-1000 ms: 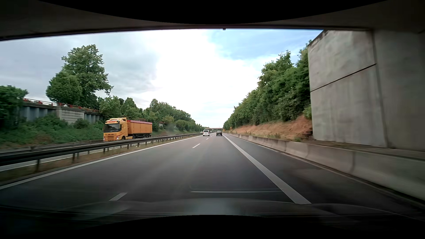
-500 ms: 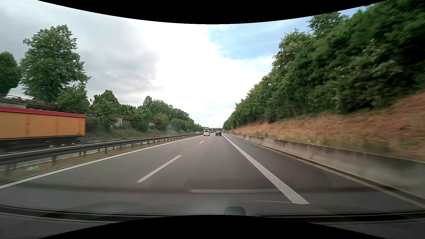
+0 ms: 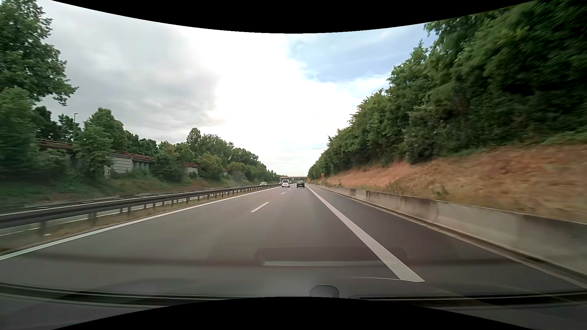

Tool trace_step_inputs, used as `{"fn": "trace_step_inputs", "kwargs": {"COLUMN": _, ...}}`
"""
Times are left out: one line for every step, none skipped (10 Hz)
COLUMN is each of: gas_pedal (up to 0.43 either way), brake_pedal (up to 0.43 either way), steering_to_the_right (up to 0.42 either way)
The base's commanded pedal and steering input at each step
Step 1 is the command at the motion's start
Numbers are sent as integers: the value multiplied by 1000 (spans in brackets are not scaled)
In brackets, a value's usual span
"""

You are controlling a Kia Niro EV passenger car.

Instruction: Follow the waypoints while adhering to traffic rules and regulations

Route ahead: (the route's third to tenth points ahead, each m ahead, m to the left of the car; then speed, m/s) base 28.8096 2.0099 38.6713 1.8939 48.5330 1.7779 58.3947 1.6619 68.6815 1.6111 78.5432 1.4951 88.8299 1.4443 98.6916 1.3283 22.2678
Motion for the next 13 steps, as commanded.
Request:
{"fn": "trace_step_inputs", "kwargs": {"gas_pedal": 220, "brake_pedal": 0, "steering_to_the_right": -3}}
{"fn": "trace_step_inputs", "kwargs": {"gas_pedal": 220, "brake_pedal": 0, "steering_to_the_right": -2}}
{"fn": "trace_step_inputs", "kwargs": {"gas_pedal": 220, "brake_pedal": 0, "steering_to_the_right": -2}}
{"fn": "trace_step_inputs", "kwargs": {"gas_pedal": 220, "brake_pedal": 0, "steering_to_the_right": -2}}
{"fn": "trace_step_inputs", "kwargs": {"gas_pedal": 220, "brake_pedal": 0, "steering_to_the_right": -2}}
{"fn": "trace_step_inputs", "kwargs": {"gas_pedal": 220, "brake_pedal": 0, "steering_to_the_right": -4}}
{"fn": "trace_step_inputs", "kwargs": {"gas_pedal": 220, "brake_pedal": 0, "steering_to_the_right": -5}}
{"fn": "trace_step_inputs", "kwargs": {"gas_pedal": 220, "brake_pedal": 0, "steering_to_the_right": -5}}
{"fn": "trace_step_inputs", "kwargs": {"gas_pedal": 220, "brake_pedal": 0, "steering_to_the_right": -5}}
{"fn": "trace_step_inputs", "kwargs": {"gas_pedal": 220, "brake_pedal": 0, "steering_to_the_right": -5}}
{"fn": "trace_step_inputs", "kwargs": {"gas_pedal": 220, "brake_pedal": 0, "steering_to_the_right": -6}}
{"fn": "trace_step_inputs", "kwargs": {"gas_pedal": 220, "brake_pedal": 0, "steering_to_the_right": -6}}
{"fn": "trace_step_inputs", "kwargs": {"gas_pedal": 220, "brake_pedal": 0, "steering_to_the_right": -6}}
